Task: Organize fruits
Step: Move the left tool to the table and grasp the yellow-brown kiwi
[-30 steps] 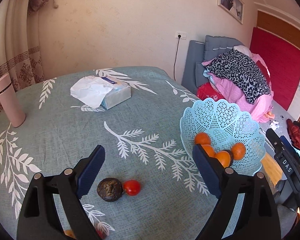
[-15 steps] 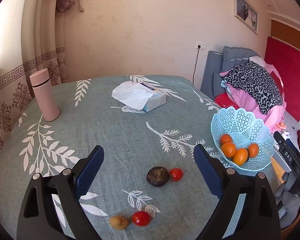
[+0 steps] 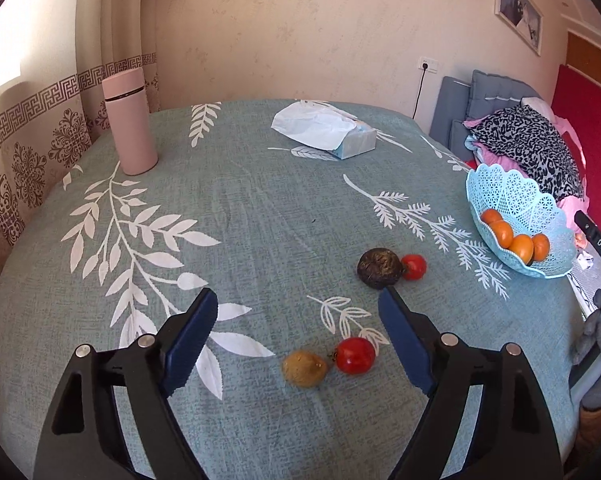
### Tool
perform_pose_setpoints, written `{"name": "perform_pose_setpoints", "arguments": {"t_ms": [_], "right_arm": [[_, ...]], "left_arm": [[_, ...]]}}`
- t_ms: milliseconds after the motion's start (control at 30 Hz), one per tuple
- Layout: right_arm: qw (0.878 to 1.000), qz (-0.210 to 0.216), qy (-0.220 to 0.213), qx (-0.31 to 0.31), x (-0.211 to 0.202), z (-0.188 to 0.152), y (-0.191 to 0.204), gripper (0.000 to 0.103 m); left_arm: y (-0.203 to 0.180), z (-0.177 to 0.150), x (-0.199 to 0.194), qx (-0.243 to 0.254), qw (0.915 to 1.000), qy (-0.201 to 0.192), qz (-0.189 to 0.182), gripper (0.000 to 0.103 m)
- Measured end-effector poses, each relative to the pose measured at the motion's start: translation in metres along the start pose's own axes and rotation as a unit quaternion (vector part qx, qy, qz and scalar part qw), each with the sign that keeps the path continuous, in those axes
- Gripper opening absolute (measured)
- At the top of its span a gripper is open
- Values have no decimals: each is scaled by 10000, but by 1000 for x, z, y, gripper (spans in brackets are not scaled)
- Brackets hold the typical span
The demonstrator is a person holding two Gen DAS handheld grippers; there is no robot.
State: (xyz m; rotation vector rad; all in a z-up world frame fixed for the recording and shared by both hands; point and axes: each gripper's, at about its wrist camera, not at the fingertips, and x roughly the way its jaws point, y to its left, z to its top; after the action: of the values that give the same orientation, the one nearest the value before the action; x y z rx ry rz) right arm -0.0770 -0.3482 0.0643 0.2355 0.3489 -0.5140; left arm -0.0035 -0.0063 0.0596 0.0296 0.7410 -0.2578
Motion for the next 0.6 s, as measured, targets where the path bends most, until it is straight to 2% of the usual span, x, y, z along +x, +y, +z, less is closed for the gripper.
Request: {"name": "perform_pose_setpoints", "arguments": {"t_ms": [233, 433, 533, 600], "right_arm": [[10000, -62, 4, -64, 1, 0, 3, 81], [9998, -109, -49, -136, -1, -1, 6, 81], [9998, -115, -61, -157, -1, -1, 7, 81], [9998, -114, -62, -161, -1, -1, 7, 81]], "left_arm": [[15, -25, 10, -160, 9994, 316, 2, 69], [10, -36, 17, -106, 9986, 500, -118, 60], [9, -37, 19, -73, 9983, 558, -173, 53], [8, -38, 22, -79, 9978, 623, -222, 45]]}}
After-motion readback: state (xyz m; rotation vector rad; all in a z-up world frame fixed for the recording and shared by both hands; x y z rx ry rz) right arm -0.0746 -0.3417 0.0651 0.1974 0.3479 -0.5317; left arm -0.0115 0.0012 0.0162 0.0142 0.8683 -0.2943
